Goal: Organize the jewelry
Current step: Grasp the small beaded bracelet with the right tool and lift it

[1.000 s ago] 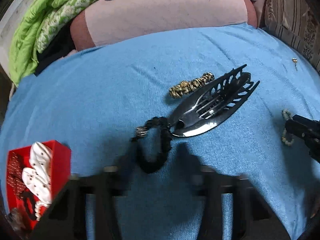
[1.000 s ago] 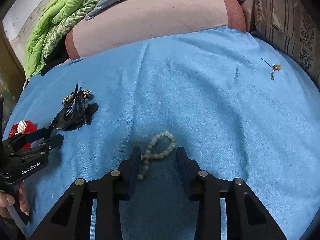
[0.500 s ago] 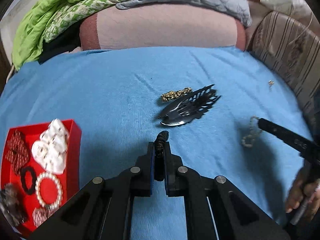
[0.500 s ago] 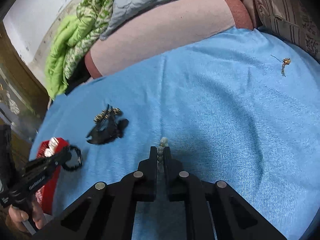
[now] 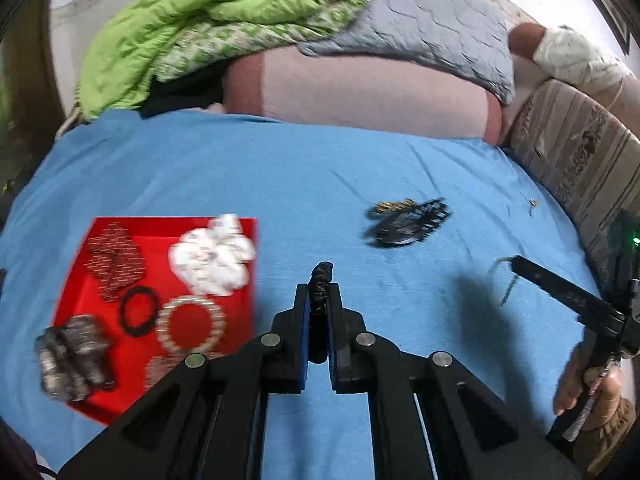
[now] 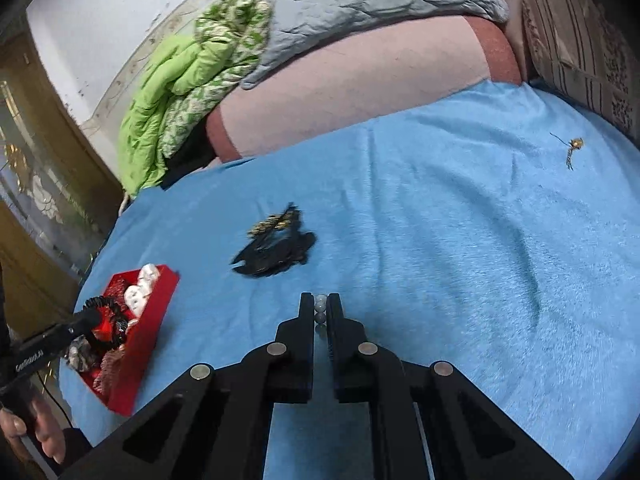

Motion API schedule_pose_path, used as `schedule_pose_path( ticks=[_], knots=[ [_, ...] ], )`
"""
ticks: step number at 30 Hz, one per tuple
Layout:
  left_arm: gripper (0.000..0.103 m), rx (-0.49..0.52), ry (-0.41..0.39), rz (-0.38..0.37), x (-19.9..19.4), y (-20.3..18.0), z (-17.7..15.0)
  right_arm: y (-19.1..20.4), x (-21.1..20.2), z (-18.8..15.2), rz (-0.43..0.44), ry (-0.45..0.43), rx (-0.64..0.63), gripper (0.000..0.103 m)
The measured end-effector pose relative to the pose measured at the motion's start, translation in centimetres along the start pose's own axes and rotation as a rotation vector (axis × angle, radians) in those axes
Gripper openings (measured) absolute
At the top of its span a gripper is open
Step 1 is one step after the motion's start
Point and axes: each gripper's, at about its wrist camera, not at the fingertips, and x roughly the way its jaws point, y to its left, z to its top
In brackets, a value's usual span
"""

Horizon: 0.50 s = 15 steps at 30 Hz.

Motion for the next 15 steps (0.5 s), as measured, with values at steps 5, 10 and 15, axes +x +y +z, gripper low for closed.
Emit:
schedule_pose_path(
  ticks=[5, 10, 15],
  knots=[
    [0.007, -0.065, -0.026, 0.058, -1.6, 4.9, -0.7, 2.7, -1.6, -0.1, 0.032, -0.012, -0.019, 0.007],
    [0.007, -0.147, -0.035, 0.106, -2.1, 10.1, -1.3, 7.0, -2.0, 0.3, 0.045, -0.001, -0.095, 0.007],
    [0.007, -0.228, -0.035, 0.111, -1.5, 14.7, -1.1, 12.4, -1.1, 0.6, 0.08, 0.016, -0.187, 0.007]
  ],
)
